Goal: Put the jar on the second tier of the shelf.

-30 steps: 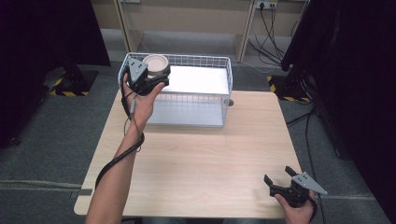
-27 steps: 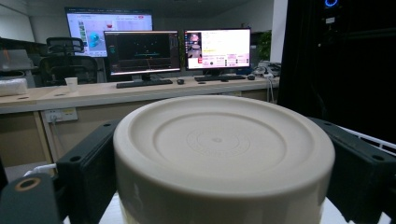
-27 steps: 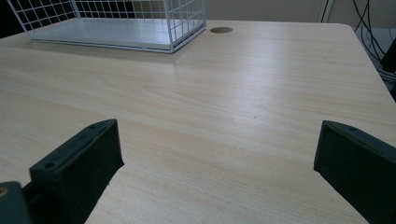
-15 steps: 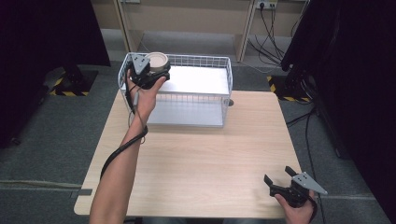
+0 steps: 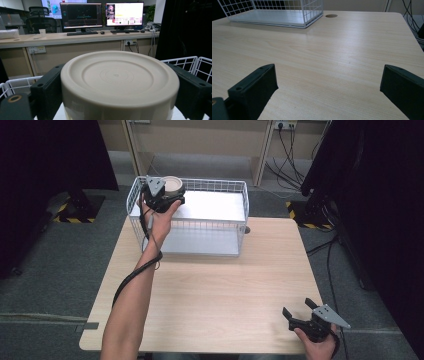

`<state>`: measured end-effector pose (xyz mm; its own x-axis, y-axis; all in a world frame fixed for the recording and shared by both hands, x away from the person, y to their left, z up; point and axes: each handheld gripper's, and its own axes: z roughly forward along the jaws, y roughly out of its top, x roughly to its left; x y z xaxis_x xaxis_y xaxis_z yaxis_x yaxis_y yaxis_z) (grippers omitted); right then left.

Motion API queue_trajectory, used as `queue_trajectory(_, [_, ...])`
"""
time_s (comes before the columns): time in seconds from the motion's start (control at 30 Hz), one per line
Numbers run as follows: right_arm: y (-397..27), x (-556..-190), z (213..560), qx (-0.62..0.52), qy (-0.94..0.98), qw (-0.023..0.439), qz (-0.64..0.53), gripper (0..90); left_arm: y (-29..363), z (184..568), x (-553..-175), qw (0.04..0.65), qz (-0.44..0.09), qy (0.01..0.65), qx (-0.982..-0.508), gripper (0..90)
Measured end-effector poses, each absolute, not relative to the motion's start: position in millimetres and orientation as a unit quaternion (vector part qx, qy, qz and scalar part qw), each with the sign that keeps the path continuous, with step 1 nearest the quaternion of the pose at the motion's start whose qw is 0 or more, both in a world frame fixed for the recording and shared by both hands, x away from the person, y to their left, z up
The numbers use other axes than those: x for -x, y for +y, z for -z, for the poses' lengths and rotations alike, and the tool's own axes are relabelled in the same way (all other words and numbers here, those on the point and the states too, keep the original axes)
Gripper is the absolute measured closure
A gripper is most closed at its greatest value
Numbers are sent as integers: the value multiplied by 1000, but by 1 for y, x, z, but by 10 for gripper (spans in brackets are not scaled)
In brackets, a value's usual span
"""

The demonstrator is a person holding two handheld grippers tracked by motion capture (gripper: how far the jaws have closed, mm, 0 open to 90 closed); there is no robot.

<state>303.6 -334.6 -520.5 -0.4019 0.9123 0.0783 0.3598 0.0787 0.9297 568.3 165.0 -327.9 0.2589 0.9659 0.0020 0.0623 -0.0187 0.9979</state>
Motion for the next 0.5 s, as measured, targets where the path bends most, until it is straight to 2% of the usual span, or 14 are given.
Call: queue_trajectory(0.5, [-335,-304,521,-468,679,279,-491,12,164,337,-579,544,-408,448,-580,104])
